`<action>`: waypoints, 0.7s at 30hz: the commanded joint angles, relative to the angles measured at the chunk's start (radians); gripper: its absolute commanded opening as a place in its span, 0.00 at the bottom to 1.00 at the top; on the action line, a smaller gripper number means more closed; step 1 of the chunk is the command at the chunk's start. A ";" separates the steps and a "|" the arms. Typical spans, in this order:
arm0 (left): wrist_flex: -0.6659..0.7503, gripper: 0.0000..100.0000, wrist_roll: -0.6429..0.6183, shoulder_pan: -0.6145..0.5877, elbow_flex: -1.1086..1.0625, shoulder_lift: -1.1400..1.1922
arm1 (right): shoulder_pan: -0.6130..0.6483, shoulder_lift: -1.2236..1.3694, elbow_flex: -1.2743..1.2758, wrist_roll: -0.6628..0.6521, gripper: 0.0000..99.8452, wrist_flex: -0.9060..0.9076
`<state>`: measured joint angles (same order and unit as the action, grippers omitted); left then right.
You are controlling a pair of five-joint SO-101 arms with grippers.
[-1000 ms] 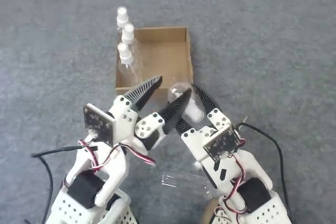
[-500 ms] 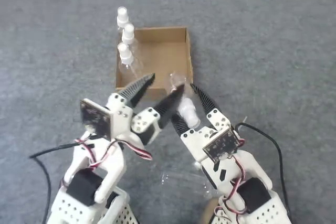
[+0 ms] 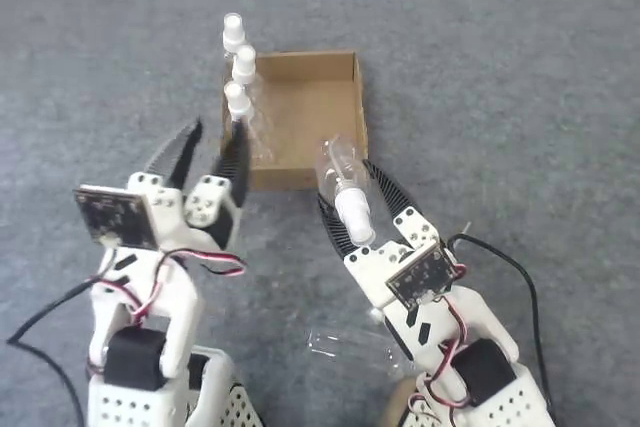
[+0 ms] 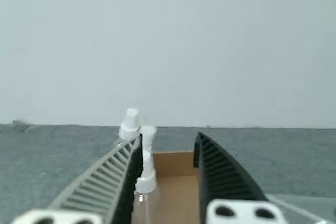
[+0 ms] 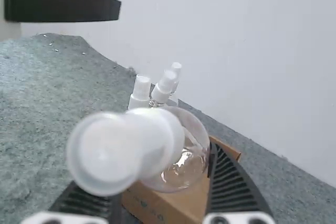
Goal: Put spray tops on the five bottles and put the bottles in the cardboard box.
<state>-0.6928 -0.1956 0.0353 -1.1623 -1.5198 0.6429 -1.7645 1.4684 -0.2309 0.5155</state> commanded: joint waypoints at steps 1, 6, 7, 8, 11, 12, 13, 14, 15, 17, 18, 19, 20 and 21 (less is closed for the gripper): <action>-0.071 0.08 -0.003 -0.110 0.058 0.012 | 0.004 -0.004 -0.029 -0.018 0.01 0.008; -0.140 0.01 -0.071 -0.199 0.048 0.012 | 0.004 -0.004 -0.029 -0.018 0.01 0.008; -0.141 0.01 -0.084 -0.216 0.036 0.012 | 0.004 -0.004 -0.029 -0.018 0.01 0.008; -0.140 0.01 -0.095 -0.236 0.021 0.012 | 0.004 -0.004 -0.029 -0.018 0.01 0.010; -0.118 0.01 -0.115 -0.295 -0.051 0.012 | -0.001 -0.004 -0.029 -0.018 0.01 0.010; -0.103 0.01 -0.114 -0.313 -0.082 0.012 | -0.010 -0.004 -0.029 -0.018 0.01 0.010; -0.081 0.01 -0.114 -0.330 -0.116 0.012 | -0.019 -0.004 -0.032 -0.018 0.01 0.010; -0.057 0.01 -0.114 -0.347 -0.151 0.012 | -0.028 -0.004 -0.037 -0.018 0.01 0.010; -0.025 0.01 -0.114 -0.368 -0.189 0.012 | -0.038 -0.004 -0.038 -0.018 0.01 0.010; 0.051 0.01 -0.114 -0.414 -0.252 0.012 | -0.050 -0.002 -0.051 -0.017 0.01 0.010; 0.092 0.01 -0.115 -0.436 -0.278 0.012 | -0.053 -0.002 -0.060 -0.015 0.01 0.015; 0.132 0.01 -0.115 -0.454 -0.300 0.012 | -0.059 -0.002 -0.071 -0.014 0.01 0.030; 0.167 0.01 -0.115 -0.466 -0.318 0.012 | -0.061 -0.002 -0.087 -0.012 0.01 0.047; 0.193 0.01 -0.115 -0.471 -0.334 0.012 | -0.061 -0.002 -0.101 -0.012 0.01 0.062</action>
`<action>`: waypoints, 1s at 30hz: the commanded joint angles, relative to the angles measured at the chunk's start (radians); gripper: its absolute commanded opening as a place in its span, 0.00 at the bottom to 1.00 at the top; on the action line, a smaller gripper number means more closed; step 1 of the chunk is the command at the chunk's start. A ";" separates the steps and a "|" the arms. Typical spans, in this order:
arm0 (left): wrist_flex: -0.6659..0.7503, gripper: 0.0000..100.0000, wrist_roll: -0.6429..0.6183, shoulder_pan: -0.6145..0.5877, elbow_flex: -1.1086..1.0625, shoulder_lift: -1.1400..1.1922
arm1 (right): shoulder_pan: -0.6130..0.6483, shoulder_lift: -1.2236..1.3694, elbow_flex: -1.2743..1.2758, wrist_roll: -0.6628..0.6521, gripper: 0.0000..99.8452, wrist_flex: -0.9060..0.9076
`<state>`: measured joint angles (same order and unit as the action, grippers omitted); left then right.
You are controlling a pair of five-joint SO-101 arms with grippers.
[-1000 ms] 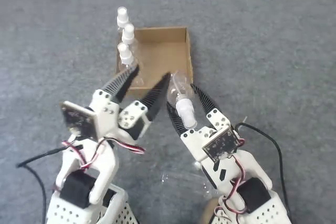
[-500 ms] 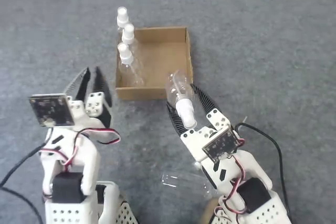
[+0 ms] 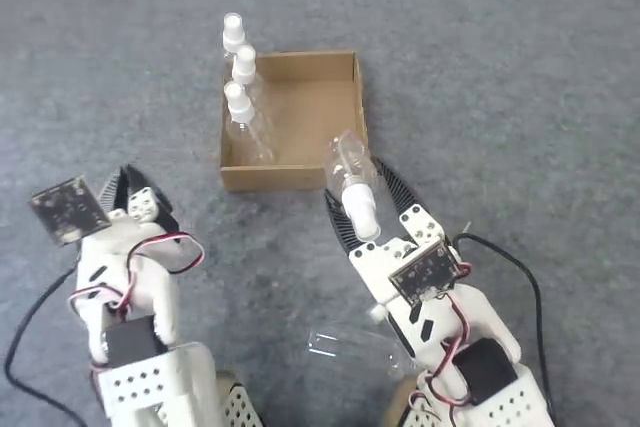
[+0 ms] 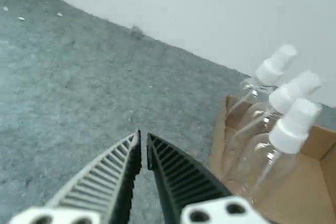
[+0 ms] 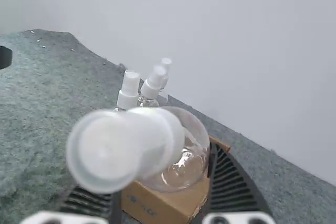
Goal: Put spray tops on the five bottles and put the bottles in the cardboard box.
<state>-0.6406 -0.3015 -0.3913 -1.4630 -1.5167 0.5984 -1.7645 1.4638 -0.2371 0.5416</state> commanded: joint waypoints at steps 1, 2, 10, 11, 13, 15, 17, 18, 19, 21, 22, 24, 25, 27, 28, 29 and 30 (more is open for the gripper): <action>0.158 0.01 -0.009 -0.046 -0.042 0.009 | -0.016 -0.002 -0.114 -0.006 0.01 0.048; 0.161 0.01 -0.009 -0.046 -0.047 0.009 | -0.016 -0.002 -0.127 -0.006 0.01 0.059; 0.160 0.01 -0.009 -0.051 -0.053 0.009 | -0.019 0.090 -0.236 -0.012 0.01 0.074; 0.160 0.01 -0.009 -0.051 -0.053 0.009 | -0.019 0.131 -0.264 -0.012 0.01 0.074; 0.160 0.01 -0.009 -0.051 -0.053 0.009 | -0.019 0.223 -0.325 -0.012 0.01 0.073; 0.160 0.01 -0.009 -0.051 -0.054 0.009 | -0.019 0.320 -0.388 -0.012 0.01 0.070; 0.160 0.01 -0.009 -0.051 -0.054 0.009 | -0.021 0.415 -0.445 -0.012 0.01 0.065; 0.160 0.01 -0.009 -0.051 -0.054 0.009 | -0.021 0.461 -0.471 -0.012 0.01 0.065; 0.160 0.01 -0.008 -0.051 -0.054 0.009 | -0.021 0.509 -0.500 -0.012 0.01 0.065; 0.160 0.02 -0.008 -0.051 -0.054 0.009 | -0.021 0.599 -0.555 -0.012 0.01 0.065; 0.160 0.02 -0.008 -0.051 -0.054 0.009 | -0.021 0.642 -0.585 -0.012 0.01 0.065; 0.160 0.02 -0.008 -0.051 -0.054 0.009 | -0.021 0.730 -0.641 -0.012 0.01 0.065; 0.160 0.02 -0.008 -0.051 -0.054 0.009 | -0.021 0.771 -0.671 -0.012 0.01 0.065; 0.160 0.02 -0.008 -0.051 -0.054 0.009 | -0.021 0.854 -0.727 -0.012 0.01 0.065; 0.160 0.02 -0.008 -0.051 -0.054 0.009 | -0.021 0.895 -0.756 -0.012 0.01 0.065; 0.160 0.02 -0.008 -0.051 -0.054 0.009 | -0.022 0.935 -0.787 -0.012 0.01 0.064; 0.160 0.02 -0.008 -0.051 -0.054 0.009 | -0.022 0.977 -0.818 -0.012 0.01 0.064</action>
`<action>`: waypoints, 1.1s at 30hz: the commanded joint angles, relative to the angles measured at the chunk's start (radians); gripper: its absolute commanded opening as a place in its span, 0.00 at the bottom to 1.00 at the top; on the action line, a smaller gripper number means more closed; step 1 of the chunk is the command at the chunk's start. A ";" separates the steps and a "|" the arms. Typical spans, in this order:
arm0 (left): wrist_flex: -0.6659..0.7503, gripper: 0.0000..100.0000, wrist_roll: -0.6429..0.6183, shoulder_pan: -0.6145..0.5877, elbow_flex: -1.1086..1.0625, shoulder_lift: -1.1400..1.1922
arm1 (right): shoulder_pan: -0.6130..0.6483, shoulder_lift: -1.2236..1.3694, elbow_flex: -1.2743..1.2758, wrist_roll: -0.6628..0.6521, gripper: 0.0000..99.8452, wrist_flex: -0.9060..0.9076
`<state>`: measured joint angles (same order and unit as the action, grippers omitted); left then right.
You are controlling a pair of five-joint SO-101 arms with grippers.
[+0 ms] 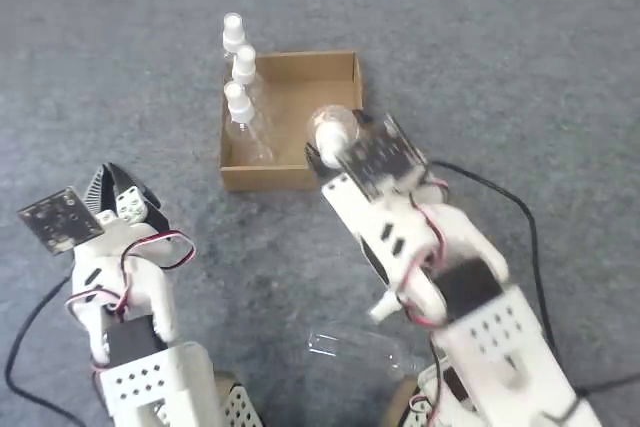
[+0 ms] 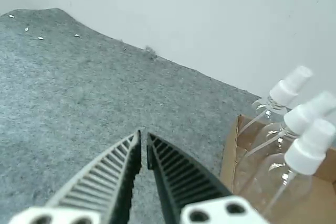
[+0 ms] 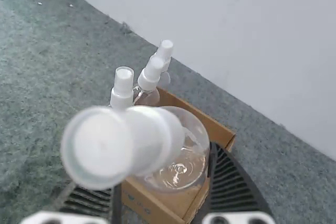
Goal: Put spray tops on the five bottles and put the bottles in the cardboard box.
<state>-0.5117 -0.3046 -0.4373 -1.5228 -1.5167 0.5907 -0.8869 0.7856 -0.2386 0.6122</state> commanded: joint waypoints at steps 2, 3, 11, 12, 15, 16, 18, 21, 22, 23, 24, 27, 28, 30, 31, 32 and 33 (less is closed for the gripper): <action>0.031 0.02 -0.005 -0.005 0.005 0.009 | -0.024 0.185 -0.201 -0.008 0.01 -0.007; 0.031 0.02 -0.005 -0.005 0.005 0.009 | -0.036 0.228 -0.235 -0.003 0.01 -0.007; 0.031 0.02 -0.005 -0.005 0.004 0.009 | -0.091 0.556 -0.436 0.026 0.01 -0.102; 0.031 0.02 -0.005 -0.005 0.004 0.009 | -0.096 0.590 -0.456 0.038 0.01 -0.110; 0.031 0.02 -0.005 -0.005 0.004 0.009 | -0.099 0.694 -0.525 0.058 0.01 -0.134; 0.031 0.02 -0.005 -0.005 0.004 0.009 | -0.101 0.728 -0.549 0.069 0.01 -0.143; 0.031 0.02 -0.005 -0.005 0.004 0.009 | -0.111 0.799 -0.598 0.095 0.01 -0.160; 0.031 0.02 -0.005 -0.005 0.004 0.009 | -0.122 0.903 -0.687 0.140 0.01 -0.160; 0.031 0.02 -0.003 -0.005 0.004 0.009 | -0.127 0.938 -0.717 0.152 0.01 -0.160; 0.031 0.02 -0.003 -0.005 0.004 0.009 | -0.134 0.972 -0.744 0.164 0.01 -0.160; 0.031 0.02 -0.003 -0.005 0.004 0.009 | -0.140 1.004 -0.772 0.180 0.01 -0.159; 0.031 0.02 -0.003 -0.005 0.004 0.009 | -0.160 1.093 -0.845 0.233 0.01 -0.159; 0.031 0.02 -0.003 -0.005 0.004 0.009 | -0.166 1.119 -0.868 0.245 0.01 -0.157; 0.031 0.02 -0.003 -0.005 0.004 0.009 | -0.174 1.171 -0.916 0.262 0.01 -0.153; 0.031 0.02 -0.002 -0.005 0.004 0.009 | -0.176 1.196 -0.936 0.267 0.01 -0.153; 0.031 0.02 -0.002 -0.005 0.004 0.009 | -0.176 1.218 -0.953 0.269 0.01 -0.151; 0.031 0.02 -0.002 -0.005 0.004 0.009 | -0.176 1.237 -0.967 0.267 0.01 -0.151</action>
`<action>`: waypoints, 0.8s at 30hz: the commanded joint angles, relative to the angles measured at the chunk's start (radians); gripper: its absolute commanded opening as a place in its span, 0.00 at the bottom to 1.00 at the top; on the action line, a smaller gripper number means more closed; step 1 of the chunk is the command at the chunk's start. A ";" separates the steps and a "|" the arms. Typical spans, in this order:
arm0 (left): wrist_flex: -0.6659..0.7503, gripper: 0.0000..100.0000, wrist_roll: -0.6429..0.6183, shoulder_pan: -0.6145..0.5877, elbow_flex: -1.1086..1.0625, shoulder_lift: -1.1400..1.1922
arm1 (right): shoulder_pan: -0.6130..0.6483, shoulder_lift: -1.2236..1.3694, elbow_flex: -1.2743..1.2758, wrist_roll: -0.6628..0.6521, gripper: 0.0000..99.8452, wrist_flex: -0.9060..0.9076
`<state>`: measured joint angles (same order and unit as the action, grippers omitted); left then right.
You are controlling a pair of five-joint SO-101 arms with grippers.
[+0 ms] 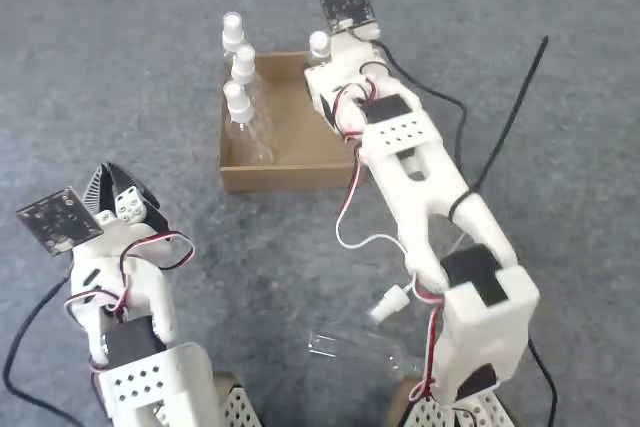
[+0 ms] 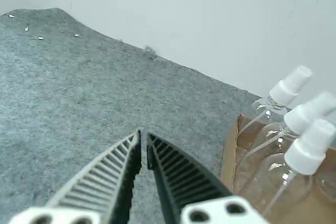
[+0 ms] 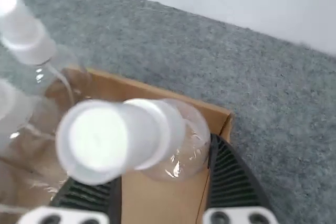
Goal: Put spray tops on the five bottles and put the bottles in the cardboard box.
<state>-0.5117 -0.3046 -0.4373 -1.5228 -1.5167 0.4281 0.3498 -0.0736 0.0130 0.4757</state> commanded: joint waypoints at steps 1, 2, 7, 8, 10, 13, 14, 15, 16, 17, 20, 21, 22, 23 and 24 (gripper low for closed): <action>0.031 0.02 -0.002 -0.005 0.004 0.009 | -0.013 0.018 -0.117 0.015 0.01 -0.015; 0.031 0.02 -0.002 -0.005 0.004 0.009 | -0.013 0.033 -0.126 0.017 0.01 -0.016; 0.037 0.02 -0.002 -0.005 -0.004 0.009 | -0.012 0.096 -0.173 0.038 0.01 -0.016; 0.037 0.02 -0.002 -0.005 -0.004 0.009 | -0.013 0.110 -0.184 0.063 0.01 -0.016; 0.037 0.02 -0.002 -0.005 -0.004 0.009 | -0.013 0.134 -0.199 0.089 0.01 -0.015; 0.037 0.02 -0.002 -0.005 -0.004 0.009 | -0.013 0.162 -0.215 0.089 0.05 -0.015; 0.037 0.02 -0.002 -0.005 -0.004 0.009 | -0.013 0.168 -0.218 0.092 0.08 -0.015; 0.037 0.02 -0.002 -0.005 -0.004 0.009 | -0.013 0.173 -0.218 0.092 0.11 -0.013; 0.037 0.02 -0.002 -0.005 -0.004 0.009 | -0.013 0.176 -0.218 0.092 0.14 -0.013; 0.037 0.02 0.000 -0.005 -0.004 0.009 | -0.013 0.176 -0.218 0.092 0.17 -0.013; 0.037 0.02 0.000 -0.005 -0.004 0.009 | -0.013 0.177 -0.218 0.092 0.22 -0.013; 0.037 0.02 0.000 -0.005 -0.004 0.009 | -0.013 0.177 -0.218 0.092 0.23 -0.013; 0.037 0.02 0.000 -0.005 -0.004 0.009 | -0.013 0.177 -0.218 0.091 0.23 -0.013; 0.037 0.02 0.000 -0.005 -0.004 0.009 | -0.013 0.176 -0.218 0.089 0.23 -0.013; 0.037 0.02 0.000 -0.005 -0.004 0.009 | -0.013 0.173 -0.218 0.087 0.23 -0.013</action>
<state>-0.5102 -0.3030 -0.4373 -1.5428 -1.5167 0.4219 0.5570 -0.2302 0.0959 0.4757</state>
